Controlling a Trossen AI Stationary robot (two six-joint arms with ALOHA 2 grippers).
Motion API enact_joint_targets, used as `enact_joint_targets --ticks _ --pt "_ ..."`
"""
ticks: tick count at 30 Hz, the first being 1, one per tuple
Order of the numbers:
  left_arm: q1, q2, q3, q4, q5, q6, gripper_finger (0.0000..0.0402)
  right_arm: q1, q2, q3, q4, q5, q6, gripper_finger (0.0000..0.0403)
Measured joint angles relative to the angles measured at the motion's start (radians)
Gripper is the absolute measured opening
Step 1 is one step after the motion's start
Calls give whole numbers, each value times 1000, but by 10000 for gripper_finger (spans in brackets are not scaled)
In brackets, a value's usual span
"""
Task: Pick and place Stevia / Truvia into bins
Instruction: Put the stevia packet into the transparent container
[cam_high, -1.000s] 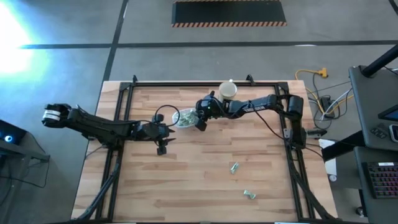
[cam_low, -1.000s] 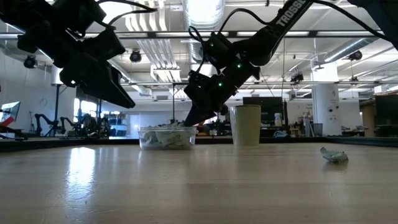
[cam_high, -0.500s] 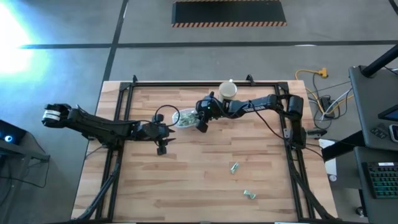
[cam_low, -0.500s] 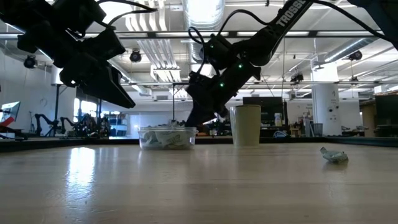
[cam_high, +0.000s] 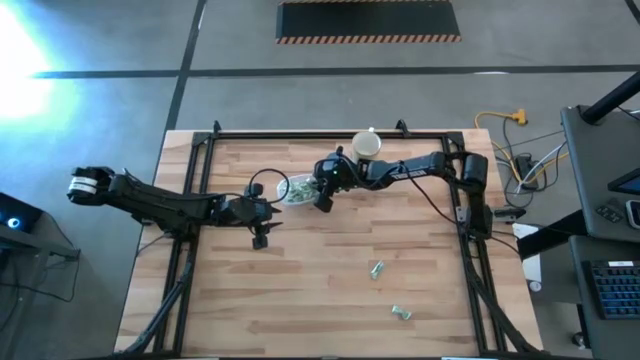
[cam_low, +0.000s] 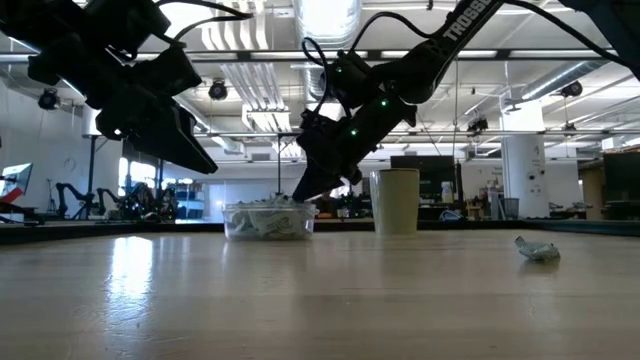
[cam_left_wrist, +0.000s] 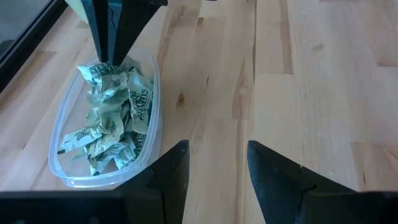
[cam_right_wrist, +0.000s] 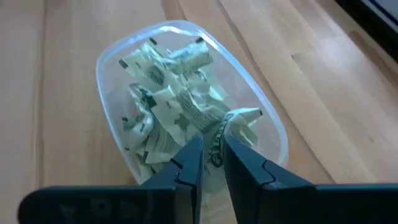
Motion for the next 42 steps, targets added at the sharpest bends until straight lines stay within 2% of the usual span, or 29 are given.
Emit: enact_joint_targets --ticks 6,16,20,24,31,42 --pt "0 0 -4 0 0 0 146 14 -3 0 27 0 -39 65" --pt "0 0 -7 0 0 0 146 25 -31 0 10 -1 -57 134" --pt "0 0 -8 0 0 0 146 34 -80 0 -100 -70 -82 147" --pt "0 0 -10 0 0 0 146 64 -144 0 -309 -148 -99 147" --pt "0 0 -8 1 0 -4 146 184 -203 -17 -572 -158 -110 138" --pt "0 0 -10 5 0 -5 146 442 -223 -56 -711 -158 22 119"
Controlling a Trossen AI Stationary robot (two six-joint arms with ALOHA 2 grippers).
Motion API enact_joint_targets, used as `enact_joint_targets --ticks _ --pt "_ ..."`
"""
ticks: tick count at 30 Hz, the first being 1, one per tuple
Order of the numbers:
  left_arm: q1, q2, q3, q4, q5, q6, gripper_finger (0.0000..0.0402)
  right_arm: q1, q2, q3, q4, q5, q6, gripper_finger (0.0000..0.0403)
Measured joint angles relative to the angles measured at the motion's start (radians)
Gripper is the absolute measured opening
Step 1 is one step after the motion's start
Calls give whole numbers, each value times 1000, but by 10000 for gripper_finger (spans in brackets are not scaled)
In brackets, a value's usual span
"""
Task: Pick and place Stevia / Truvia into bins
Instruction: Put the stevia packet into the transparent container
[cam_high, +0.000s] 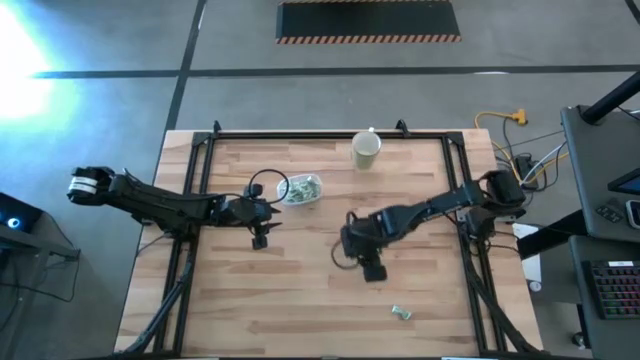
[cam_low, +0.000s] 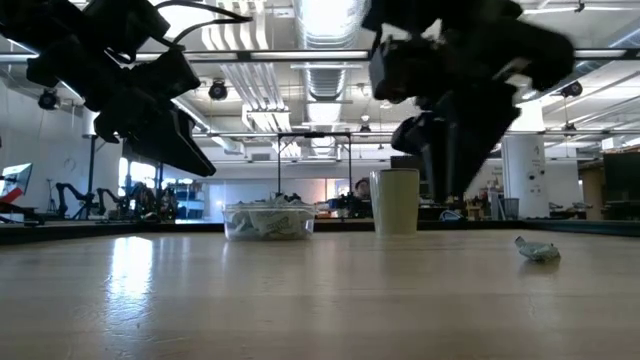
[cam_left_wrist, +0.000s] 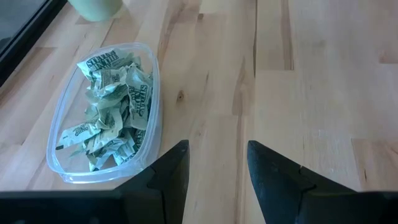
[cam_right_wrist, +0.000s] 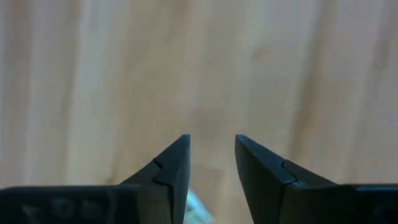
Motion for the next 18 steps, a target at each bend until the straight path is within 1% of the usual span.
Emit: enact_joint_targets --ticks 6,8,12,14,18 --pt "0 0 -3 16 0 0 146 124 0 -10 -30 13 88 106" --pt "0 0 -3 20 0 0 146 163 0 -13 -31 45 113 102" --pt "0 0 -3 20 0 0 146 235 0 -28 -31 143 149 93" --pt "0 0 -3 20 0 0 146 268 0 -38 -31 185 201 88" --pt "0 0 -3 20 0 0 146 334 0 -58 -31 197 345 80"
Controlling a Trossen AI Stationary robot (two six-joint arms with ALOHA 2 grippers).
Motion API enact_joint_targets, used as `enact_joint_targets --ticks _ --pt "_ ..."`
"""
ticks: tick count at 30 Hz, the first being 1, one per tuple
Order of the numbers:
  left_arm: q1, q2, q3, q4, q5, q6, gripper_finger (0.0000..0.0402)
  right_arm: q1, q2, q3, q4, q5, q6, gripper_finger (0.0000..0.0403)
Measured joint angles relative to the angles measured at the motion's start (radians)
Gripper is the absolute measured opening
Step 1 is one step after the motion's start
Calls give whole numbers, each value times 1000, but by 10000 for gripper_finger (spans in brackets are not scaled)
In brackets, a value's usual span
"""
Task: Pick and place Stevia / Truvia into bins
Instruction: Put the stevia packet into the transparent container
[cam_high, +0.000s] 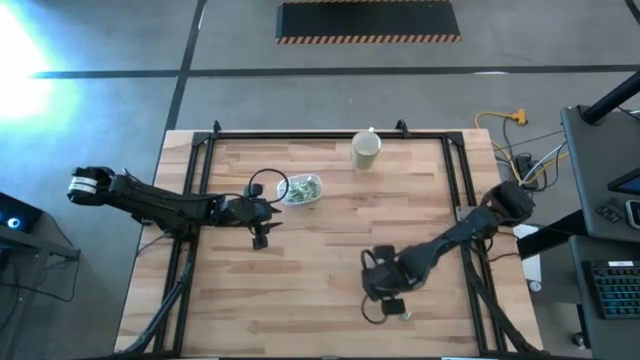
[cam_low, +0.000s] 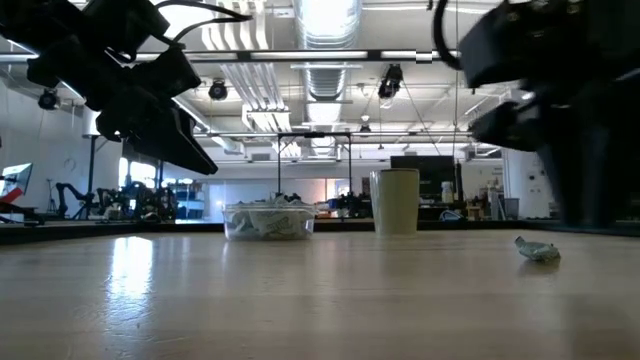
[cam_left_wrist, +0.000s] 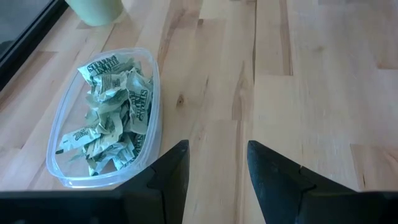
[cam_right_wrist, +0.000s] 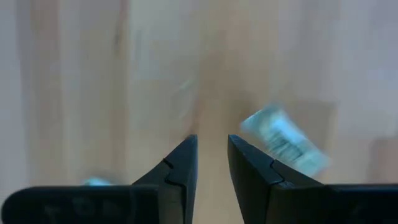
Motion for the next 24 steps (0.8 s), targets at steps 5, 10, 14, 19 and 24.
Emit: enact_joint_targets --ticks 5,10,14,19,24 --pt "0 0 0 1 0 0 146 102 0 -17 -13 -1 193 74" --pt "0 0 0 2 0 0 146 198 0 -17 -18 -1 324 73" --pt "0 0 -1 2 0 0 146 257 -1 -7 -17 39 379 74" --pt "0 0 -2 2 0 -1 146 318 -1 -7 -8 151 478 69" --pt "0 0 -4 3 0 -2 146 362 12 -20 -9 222 522 71"
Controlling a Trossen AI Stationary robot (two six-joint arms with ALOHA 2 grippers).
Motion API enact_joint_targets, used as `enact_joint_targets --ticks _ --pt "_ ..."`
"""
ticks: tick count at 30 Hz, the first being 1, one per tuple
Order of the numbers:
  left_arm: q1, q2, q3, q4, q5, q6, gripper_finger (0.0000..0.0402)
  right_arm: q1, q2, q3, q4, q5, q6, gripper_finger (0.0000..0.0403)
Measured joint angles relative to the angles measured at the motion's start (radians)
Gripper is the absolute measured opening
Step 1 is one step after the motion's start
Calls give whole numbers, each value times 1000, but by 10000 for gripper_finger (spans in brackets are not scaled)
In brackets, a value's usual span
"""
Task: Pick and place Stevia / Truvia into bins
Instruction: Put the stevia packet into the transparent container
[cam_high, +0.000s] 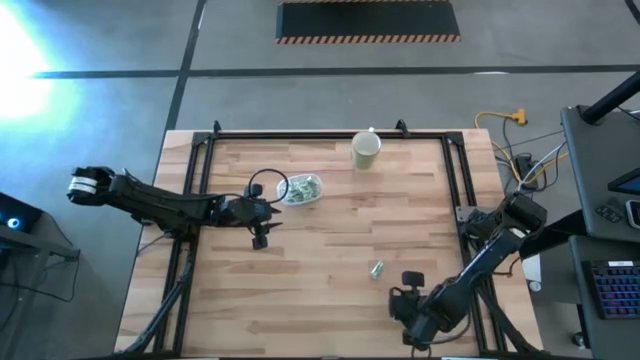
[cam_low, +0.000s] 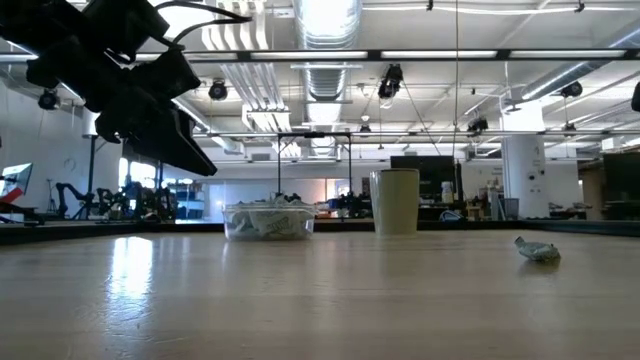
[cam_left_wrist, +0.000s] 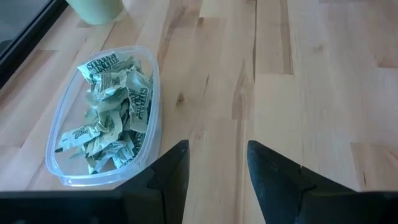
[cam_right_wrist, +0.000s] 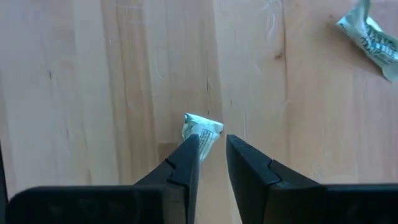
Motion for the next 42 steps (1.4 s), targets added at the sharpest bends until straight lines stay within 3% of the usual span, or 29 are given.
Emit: enact_joint_targets --ticks 13,27,32,42 --pt "0 0 -8 0 0 -2 146 14 2 -7 79 15 12 129" --pt "0 0 -9 0 0 -9 146 26 2 -100 105 -1 154 177" --pt "0 0 -9 0 0 -10 146 26 2 -104 108 4 119 163" --pt "0 0 -9 0 0 -10 146 25 3 -101 186 42 -69 69"
